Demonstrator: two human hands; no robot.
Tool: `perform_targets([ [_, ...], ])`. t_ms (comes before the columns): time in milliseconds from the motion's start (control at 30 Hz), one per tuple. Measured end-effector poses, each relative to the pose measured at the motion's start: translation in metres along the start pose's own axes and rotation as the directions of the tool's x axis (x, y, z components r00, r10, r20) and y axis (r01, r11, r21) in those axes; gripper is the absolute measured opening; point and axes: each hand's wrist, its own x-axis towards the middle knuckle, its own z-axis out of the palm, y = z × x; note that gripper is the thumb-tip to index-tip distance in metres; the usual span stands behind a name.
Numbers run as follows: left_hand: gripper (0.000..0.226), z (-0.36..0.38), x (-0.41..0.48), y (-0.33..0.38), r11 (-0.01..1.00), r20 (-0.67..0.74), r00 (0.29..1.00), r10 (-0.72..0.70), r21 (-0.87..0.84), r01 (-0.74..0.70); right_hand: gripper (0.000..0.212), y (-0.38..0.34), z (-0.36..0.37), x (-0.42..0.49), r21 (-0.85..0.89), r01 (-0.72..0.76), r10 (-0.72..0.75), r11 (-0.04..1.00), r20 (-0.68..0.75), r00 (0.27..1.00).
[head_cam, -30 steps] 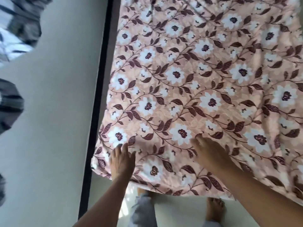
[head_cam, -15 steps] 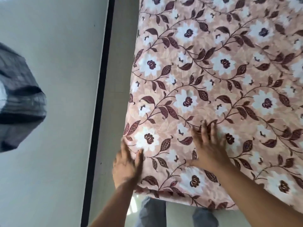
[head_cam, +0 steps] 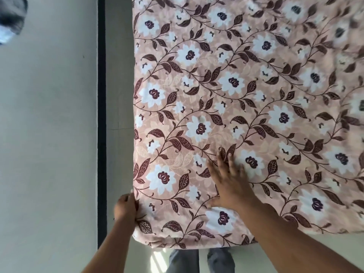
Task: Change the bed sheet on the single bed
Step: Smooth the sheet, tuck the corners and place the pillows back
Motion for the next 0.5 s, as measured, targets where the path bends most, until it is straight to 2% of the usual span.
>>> perform_targets([
  [67, 0.019, -0.003, 0.006, -0.003, 1.000, -0.016, 1.000, 0.025, 0.015, -0.025, 0.142, -0.001, 0.003, 0.002, 0.000, -0.007, 0.007, 1.000, -0.011, 1.000],
  [133, 0.022, -0.006, 0.012, -0.015, 0.994, -0.050, 0.997, 0.054, 0.093, -0.050, 0.144, -0.004, 0.003, 0.002, 0.007, -0.010, 0.011, 1.000, -0.028, 1.000],
  [267, 0.037, -0.012, 0.031, -0.056, 0.979, -0.078, 0.997, -0.021, 0.199, 0.036, 0.135, -0.012, 0.008, 0.000, 0.047, 0.035, -0.032, 0.998, -0.065, 0.997],
  [367, 0.026, -0.016, 0.029, -0.062, 0.974, -0.079, 0.997, -0.022, 0.223, 0.039, 0.127, -0.014, 0.012, -0.003, 0.056, 0.047, -0.042, 0.997, -0.093, 0.995],
  [500, 0.021, -0.017, 0.007, -0.030, 0.968, -0.298, 0.945, 0.139, 0.241, -0.067, 0.129, -0.007, 0.018, -0.011, 0.059, 0.054, -0.046, 0.997, -0.134, 0.990],
])
